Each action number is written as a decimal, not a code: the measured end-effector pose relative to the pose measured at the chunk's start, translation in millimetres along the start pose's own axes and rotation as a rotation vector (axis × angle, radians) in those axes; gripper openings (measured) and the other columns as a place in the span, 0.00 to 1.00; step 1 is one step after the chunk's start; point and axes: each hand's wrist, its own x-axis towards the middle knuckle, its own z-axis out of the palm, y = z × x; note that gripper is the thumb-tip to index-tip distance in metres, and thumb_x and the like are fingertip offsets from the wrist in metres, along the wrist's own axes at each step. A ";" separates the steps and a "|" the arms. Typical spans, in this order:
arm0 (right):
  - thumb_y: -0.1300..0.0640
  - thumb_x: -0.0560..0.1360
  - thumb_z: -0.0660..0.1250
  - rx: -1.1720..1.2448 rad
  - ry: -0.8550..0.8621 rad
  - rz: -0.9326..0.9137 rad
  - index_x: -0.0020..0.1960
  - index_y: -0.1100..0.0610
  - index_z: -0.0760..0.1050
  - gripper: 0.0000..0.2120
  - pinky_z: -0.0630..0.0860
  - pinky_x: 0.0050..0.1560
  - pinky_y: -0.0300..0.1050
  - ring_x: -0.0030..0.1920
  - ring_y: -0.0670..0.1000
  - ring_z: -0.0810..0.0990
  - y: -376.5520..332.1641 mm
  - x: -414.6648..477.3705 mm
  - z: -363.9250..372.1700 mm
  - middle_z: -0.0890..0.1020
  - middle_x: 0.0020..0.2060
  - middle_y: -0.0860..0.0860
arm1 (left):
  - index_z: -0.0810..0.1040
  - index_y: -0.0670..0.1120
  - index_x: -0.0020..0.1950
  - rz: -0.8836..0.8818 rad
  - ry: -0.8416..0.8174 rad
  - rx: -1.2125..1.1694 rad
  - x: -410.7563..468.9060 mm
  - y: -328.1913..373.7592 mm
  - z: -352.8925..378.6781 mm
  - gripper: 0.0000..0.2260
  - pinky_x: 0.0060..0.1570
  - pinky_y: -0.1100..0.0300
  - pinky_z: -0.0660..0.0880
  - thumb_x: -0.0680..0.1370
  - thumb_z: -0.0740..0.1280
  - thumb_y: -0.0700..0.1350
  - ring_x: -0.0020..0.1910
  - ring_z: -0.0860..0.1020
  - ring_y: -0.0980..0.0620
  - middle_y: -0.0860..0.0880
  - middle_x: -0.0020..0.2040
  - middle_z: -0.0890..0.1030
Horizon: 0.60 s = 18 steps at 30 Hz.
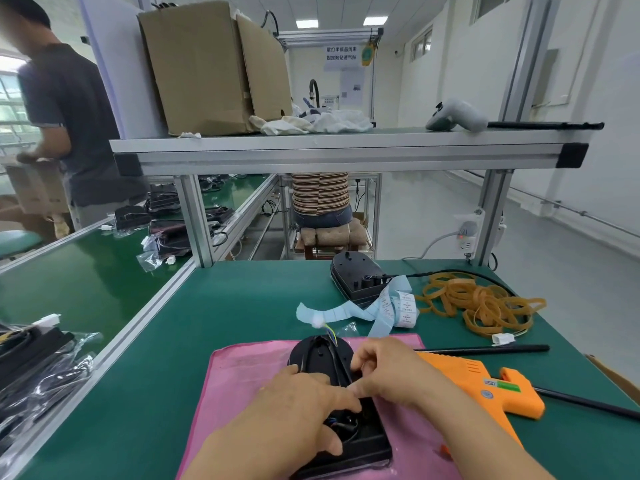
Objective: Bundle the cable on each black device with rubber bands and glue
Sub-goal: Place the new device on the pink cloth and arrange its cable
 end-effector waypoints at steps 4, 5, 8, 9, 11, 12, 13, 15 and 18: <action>0.53 0.63 0.80 0.015 0.002 0.021 0.40 0.51 0.72 0.17 0.67 0.33 0.38 0.30 0.43 0.69 8.9 3.6 0.4 0.74 0.31 0.43 | 0.65 0.72 0.70 0.028 0.021 -0.061 -1.0 -4.1 0.6 0.29 0.60 0.52 0.71 0.74 0.72 0.54 0.63 0.71 0.47 0.53 0.59 0.76; 0.52 0.63 0.80 0.008 -0.004 0.020 0.37 0.51 0.72 0.16 0.66 0.30 0.36 0.28 0.42 0.68 11.0 4.6 -0.4 0.74 0.29 0.42 | 0.63 0.72 0.70 0.022 0.040 -0.091 -1.2 -5.3 1.7 0.31 0.59 0.53 0.72 0.73 0.73 0.54 0.62 0.72 0.48 0.53 0.58 0.76; 0.51 0.66 0.79 0.009 -0.055 0.037 0.33 0.51 0.72 0.16 0.64 0.25 0.33 0.25 0.41 0.69 14.0 4.9 -1.6 0.73 0.23 0.42 | 0.65 0.66 0.72 -0.003 0.112 -0.216 -6.9 -14.5 5.7 0.34 0.56 0.60 0.71 0.69 0.75 0.57 0.56 0.74 0.57 0.58 0.52 0.74; 0.51 0.68 0.78 0.047 -0.086 0.050 0.33 0.51 0.72 0.15 0.65 0.26 0.34 0.26 0.43 0.71 15.5 4.3 -1.7 0.75 0.24 0.43 | 0.69 0.65 0.69 0.000 0.140 -0.277 -9.1 -19.5 7.4 0.31 0.54 0.63 0.71 0.68 0.76 0.59 0.51 0.73 0.60 0.60 0.51 0.73; 0.54 0.72 0.75 0.137 -0.141 0.082 0.35 0.52 0.74 0.12 0.66 0.27 0.36 0.27 0.46 0.74 17.3 2.1 -3.6 0.78 0.27 0.48 | 0.78 0.62 0.59 0.005 0.224 -0.460 -12.1 -28.6 12.1 0.21 0.48 0.70 0.70 0.68 0.77 0.59 0.43 0.73 0.64 0.60 0.49 0.75; 0.56 0.74 0.73 0.161 -0.162 0.093 0.37 0.52 0.75 0.09 0.67 0.28 0.35 0.27 0.46 0.75 17.1 1.0 -7.0 0.79 0.28 0.48 | 0.80 0.62 0.53 0.003 0.284 -0.551 -12.9 -31.9 14.2 0.15 0.46 0.71 0.70 0.68 0.77 0.59 0.42 0.74 0.63 0.58 0.48 0.76; 0.57 0.75 0.71 0.163 -0.170 0.096 0.39 0.54 0.77 0.07 0.68 0.30 0.35 0.28 0.45 0.77 15.8 0.6 -12.4 0.81 0.30 0.48 | 0.80 0.61 0.48 -0.004 0.354 -0.618 -12.9 -34.8 16.6 0.10 0.45 0.70 0.70 0.69 0.76 0.57 0.42 0.75 0.61 0.56 0.47 0.78; 0.60 0.76 0.67 0.124 -0.103 0.093 0.41 0.56 0.79 0.06 0.71 0.31 0.35 0.28 0.44 0.78 12.5 5.5 -26.8 0.84 0.31 0.49 | 0.81 0.59 0.44 -0.033 0.496 -0.702 -10.8 -38.8 20.3 0.04 0.46 0.68 0.72 0.72 0.75 0.54 0.42 0.76 0.58 0.53 0.44 0.79; 0.62 0.75 0.67 -0.017 0.208 0.098 0.40 0.54 0.81 0.07 0.73 0.33 0.34 0.33 0.44 0.80 9.9 27.2 -46.3 0.84 0.32 0.48 | 0.82 0.59 0.42 -0.080 0.633 -0.777 -4.6 -41.2 20.4 0.03 0.46 0.67 0.71 0.75 0.72 0.51 0.43 0.77 0.57 0.54 0.42 0.79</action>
